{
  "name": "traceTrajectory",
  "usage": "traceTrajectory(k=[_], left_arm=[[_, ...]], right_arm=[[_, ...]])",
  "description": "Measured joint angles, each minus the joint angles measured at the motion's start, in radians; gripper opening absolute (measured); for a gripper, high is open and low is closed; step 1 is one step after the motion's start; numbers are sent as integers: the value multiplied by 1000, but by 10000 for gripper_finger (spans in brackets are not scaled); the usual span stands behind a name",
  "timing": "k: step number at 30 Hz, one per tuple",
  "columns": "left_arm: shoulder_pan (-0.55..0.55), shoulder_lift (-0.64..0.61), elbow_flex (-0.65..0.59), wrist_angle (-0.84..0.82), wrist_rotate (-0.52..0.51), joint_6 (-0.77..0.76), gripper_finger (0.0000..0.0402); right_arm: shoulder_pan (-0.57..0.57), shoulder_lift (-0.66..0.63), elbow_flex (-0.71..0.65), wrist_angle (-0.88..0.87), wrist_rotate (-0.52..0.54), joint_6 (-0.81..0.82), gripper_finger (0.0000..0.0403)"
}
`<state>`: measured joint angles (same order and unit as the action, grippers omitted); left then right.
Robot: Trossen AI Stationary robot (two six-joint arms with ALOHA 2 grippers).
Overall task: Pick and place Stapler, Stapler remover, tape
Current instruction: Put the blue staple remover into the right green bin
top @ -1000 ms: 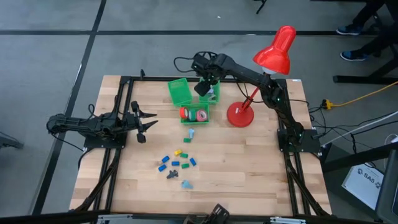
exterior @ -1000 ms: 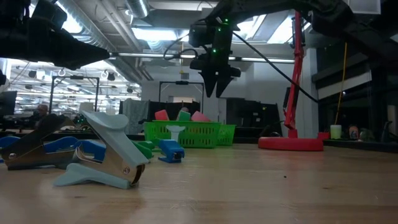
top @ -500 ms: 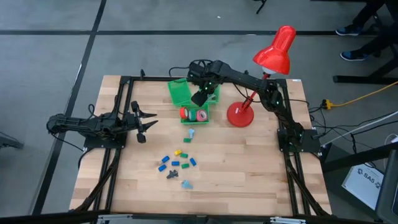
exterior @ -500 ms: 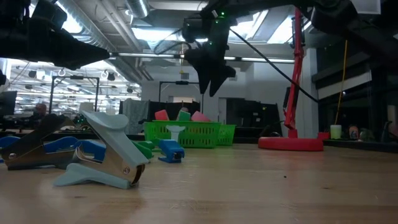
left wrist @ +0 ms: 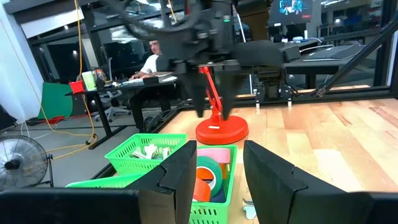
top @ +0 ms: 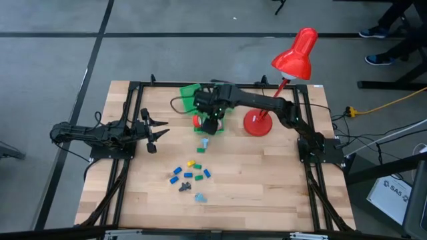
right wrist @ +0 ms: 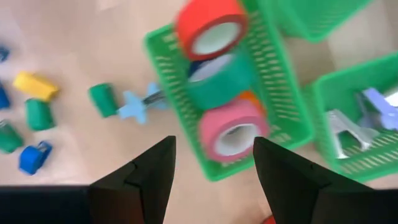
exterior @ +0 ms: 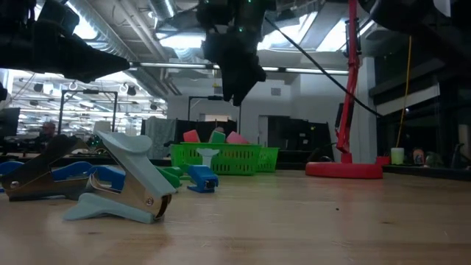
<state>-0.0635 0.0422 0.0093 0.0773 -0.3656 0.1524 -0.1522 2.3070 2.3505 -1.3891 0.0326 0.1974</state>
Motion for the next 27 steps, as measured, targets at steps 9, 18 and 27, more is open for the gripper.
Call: traceTrajectory(k=[9,18,27], left_arm=[[0,0,0,0,0,0,127],[0,0,0,0,0,0,127],[0,0,0,0,0,0,128]], right_arm=[[122,0,0,0,0,-54,220],[209,0,0,1,0,-49,220],[276,0,0,13,0,-54,220]])
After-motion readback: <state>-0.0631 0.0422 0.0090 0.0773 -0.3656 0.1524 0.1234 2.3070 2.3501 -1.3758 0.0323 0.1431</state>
